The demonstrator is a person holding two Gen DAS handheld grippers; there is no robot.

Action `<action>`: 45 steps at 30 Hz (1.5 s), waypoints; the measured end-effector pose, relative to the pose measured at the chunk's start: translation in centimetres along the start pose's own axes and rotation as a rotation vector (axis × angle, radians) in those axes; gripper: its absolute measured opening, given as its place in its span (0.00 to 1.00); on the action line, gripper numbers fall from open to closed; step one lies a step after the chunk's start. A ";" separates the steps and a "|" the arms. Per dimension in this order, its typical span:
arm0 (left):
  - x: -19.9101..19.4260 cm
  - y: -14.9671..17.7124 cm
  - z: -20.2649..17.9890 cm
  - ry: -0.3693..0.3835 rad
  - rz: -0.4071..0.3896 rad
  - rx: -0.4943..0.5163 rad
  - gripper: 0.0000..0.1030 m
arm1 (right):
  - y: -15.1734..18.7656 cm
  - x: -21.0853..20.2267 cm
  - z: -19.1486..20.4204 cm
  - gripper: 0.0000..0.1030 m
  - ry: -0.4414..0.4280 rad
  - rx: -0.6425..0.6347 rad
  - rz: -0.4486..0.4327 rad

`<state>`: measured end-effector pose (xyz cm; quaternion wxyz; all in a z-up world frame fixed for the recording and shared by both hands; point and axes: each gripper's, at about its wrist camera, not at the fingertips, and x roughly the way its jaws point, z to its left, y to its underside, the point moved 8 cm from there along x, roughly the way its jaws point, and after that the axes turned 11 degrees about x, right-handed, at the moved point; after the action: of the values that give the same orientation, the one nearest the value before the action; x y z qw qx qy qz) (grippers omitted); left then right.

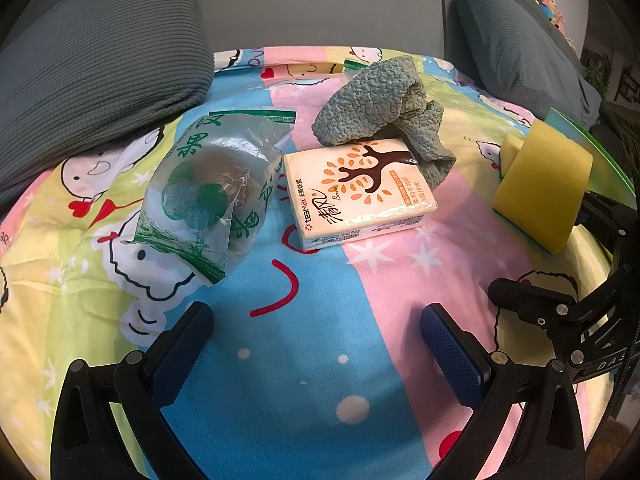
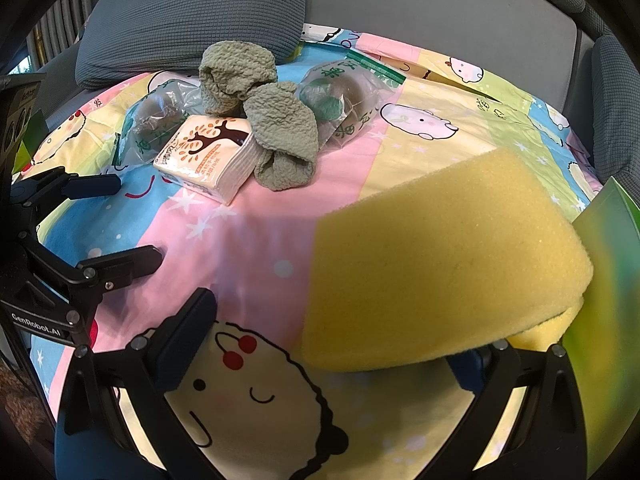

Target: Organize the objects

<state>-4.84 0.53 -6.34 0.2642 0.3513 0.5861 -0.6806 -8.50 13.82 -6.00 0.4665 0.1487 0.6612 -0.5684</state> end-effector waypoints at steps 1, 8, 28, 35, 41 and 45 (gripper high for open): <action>0.0 0.0 0.0 0.000 0.001 0.000 1.00 | 0.0 0.0 0.0 0.99 0.000 0.000 0.000; -0.1 0.1 0.1 -0.003 0.000 0.003 1.00 | 0.0 -0.1 0.0 0.99 0.001 -0.001 0.001; -9.0 -1.5 1.8 0.096 -0.185 -0.177 1.00 | -1.3 -4.6 -2.7 0.95 0.026 0.303 0.035; -10.6 -1.3 4.6 0.175 -0.212 -0.384 1.00 | -4.4 -11.3 -1.6 0.95 -0.032 0.439 -0.060; -8.0 -1.2 4.5 0.240 -0.127 -0.472 1.00 | -6.1 -10.9 0.3 0.93 -0.110 0.633 -0.061; -7.5 -0.7 4.1 0.230 -0.088 -0.456 1.00 | -6.1 -9.2 1.5 0.86 -0.115 0.580 -0.059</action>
<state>-1.51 -3.77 0.26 0.2386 0.3319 0.7654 -0.4971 -7.52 13.65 5.09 0.4242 0.2241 0.4477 -0.7546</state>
